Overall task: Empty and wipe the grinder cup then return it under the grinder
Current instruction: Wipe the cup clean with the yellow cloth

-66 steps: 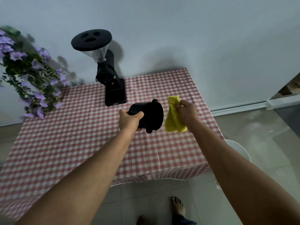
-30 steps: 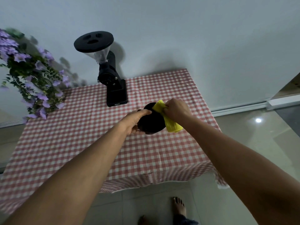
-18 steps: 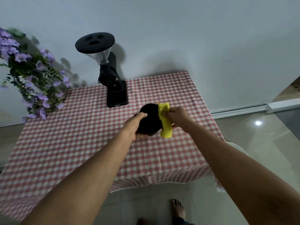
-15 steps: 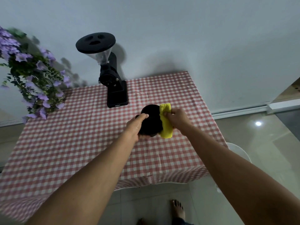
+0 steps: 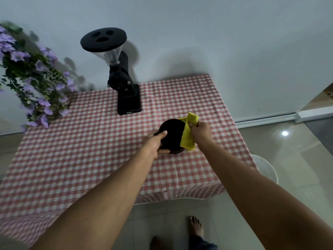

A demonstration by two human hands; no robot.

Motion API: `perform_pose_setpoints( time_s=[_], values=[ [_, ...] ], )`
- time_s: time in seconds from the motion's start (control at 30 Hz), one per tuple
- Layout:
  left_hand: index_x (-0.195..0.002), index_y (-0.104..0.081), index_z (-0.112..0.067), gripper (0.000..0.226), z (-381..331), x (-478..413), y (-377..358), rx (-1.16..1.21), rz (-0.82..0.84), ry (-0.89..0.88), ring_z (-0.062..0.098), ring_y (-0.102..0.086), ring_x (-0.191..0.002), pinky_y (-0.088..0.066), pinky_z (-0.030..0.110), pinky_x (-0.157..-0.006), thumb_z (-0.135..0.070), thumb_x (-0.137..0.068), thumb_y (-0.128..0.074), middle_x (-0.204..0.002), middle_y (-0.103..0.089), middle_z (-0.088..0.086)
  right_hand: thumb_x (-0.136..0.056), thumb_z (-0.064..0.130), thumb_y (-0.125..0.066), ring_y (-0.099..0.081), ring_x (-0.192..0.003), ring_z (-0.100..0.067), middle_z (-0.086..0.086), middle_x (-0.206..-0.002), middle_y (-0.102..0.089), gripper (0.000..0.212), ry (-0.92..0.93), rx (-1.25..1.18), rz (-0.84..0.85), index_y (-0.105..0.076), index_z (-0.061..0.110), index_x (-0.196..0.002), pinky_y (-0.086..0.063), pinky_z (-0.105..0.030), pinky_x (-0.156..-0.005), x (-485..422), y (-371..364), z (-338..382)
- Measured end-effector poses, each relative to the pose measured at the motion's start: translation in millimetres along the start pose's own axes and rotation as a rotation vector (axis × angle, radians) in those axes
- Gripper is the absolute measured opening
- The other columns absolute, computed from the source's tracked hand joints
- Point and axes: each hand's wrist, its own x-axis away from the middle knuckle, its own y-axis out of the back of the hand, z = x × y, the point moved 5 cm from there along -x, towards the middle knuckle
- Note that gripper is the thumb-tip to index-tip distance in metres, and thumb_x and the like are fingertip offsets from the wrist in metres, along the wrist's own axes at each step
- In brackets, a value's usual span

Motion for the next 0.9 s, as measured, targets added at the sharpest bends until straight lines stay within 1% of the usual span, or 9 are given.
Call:
perform_pose_setpoints(
  time_s=[0.1, 0.27, 0.37, 0.47, 0.57, 0.63, 0.77, 0.83, 0.9],
  values=[
    [-0.140, -0.053, -0.018, 0.055, 1, -3, 1, 0.006, -0.037, -0.009, 0.037, -0.063, -0.117, -0.064, 0.044, -0.060, -0.021, -0.089, -0.074, -0.141, -0.056, 0.016, -0.097, 0.027, -0.054, -0.065, -0.084, -0.024, -0.003, -0.080, -0.064, 0.021, -0.037, -0.029, 0.010, -0.065, 0.012, -0.087, -0.057, -0.043, -0.080, -5, 1, -7],
    [-0.136, -0.055, -0.016, 0.051, 3, -15, 5, 0.005, -0.071, -0.021, 0.037, -0.061, -0.118, -0.063, 0.046, -0.065, -0.021, -0.089, -0.075, -0.141, -0.055, 0.015, -0.099, 0.016, -0.052, -0.065, -0.086, -0.023, -0.005, -0.088, -0.067, 0.018, -0.083, -0.248, 0.146, -0.062, 0.017, -0.083, -0.058, -0.042, -0.078, -7, 0, -14],
    [-0.137, -0.056, -0.018, 0.051, 1, -20, 7, -0.047, -0.090, -0.024, 0.037, -0.064, -0.113, -0.064, 0.049, -0.069, -0.023, -0.089, -0.074, -0.136, -0.060, 0.014, -0.099, 0.015, -0.051, -0.065, -0.092, -0.023, -0.007, -0.100, -0.068, 0.012, -0.067, -0.297, 0.202, -0.063, 0.015, -0.100, -0.057, -0.038, -0.074, -9, 2, -19],
    [-0.135, -0.059, -0.019, 0.046, -4, -25, 7, -0.128, -0.071, -0.033, 0.036, -0.067, -0.109, -0.062, 0.054, -0.078, -0.020, -0.091, -0.072, -0.130, -0.064, 0.013, -0.098, 0.014, -0.052, -0.064, -0.104, -0.027, -0.008, -0.115, -0.066, 0.026, -0.079, -0.341, 0.206, -0.059, 0.012, -0.124, -0.057, -0.043, -0.082, -10, 8, -26],
    [-0.137, -0.056, -0.015, 0.046, -10, -27, 6, -0.214, -0.075, -0.057, 0.030, -0.064, -0.112, -0.058, 0.051, -0.093, -0.015, -0.093, -0.069, -0.133, -0.063, 0.012, -0.099, 0.013, -0.050, -0.064, -0.107, -0.029, -0.010, -0.118, -0.066, 0.031, -0.098, -0.391, 0.189, -0.056, 0.011, -0.129, -0.055, -0.047, -0.089, -11, 19, -28],
    [-0.145, -0.048, -0.014, 0.057, -17, -27, 6, -0.330, -0.136, -0.124, 0.027, -0.059, -0.122, -0.051, 0.043, -0.104, -0.016, -0.093, -0.069, -0.144, -0.056, 0.009, -0.099, 0.013, -0.049, -0.063, -0.107, -0.029, -0.010, -0.117, -0.066, 0.030, -0.118, -0.423, 0.175, -0.056, 0.009, -0.128, -0.053, -0.048, -0.093, -13, 29, -28],
    [-0.147, -0.045, -0.024, 0.061, -53, -9, -1, -0.597, -0.303, -0.398, 0.026, -0.058, -0.125, -0.052, 0.041, -0.101, -0.029, -0.090, -0.064, -0.148, -0.052, 0.005, -0.097, 0.024, -0.048, -0.064, -0.107, -0.032, -0.017, -0.118, -0.067, 0.035, -0.157, -0.617, 0.137, -0.060, 0.004, -0.123, -0.051, -0.047, -0.095, -8, 51, -20],
    [-0.146, -0.047, -0.023, 0.059, -71, 5, -20, -0.647, -0.246, -0.537, 0.025, -0.054, -0.131, -0.049, 0.040, -0.105, -0.036, -0.091, -0.063, -0.150, -0.049, 0.005, -0.095, 0.038, -0.050, -0.068, -0.100, -0.031, -0.018, -0.113, -0.070, 0.042, -0.118, -0.729, 0.172, -0.067, 0.005, -0.114, -0.053, -0.045, -0.092, -1, 61, -9],
    [-0.146, -0.048, -0.020, 0.062, -85, 18, -46, -0.674, -0.119, -0.624, 0.025, -0.052, -0.133, -0.046, 0.038, -0.107, -0.046, -0.091, -0.064, -0.150, -0.050, 0.006, -0.091, 0.053, -0.054, -0.072, -0.090, -0.028, -0.015, -0.103, -0.074, 0.049, -0.074, -0.756, 0.260, -0.070, 0.008, -0.101, -0.055, -0.045, -0.088, 9, 70, 2]
  ],
)
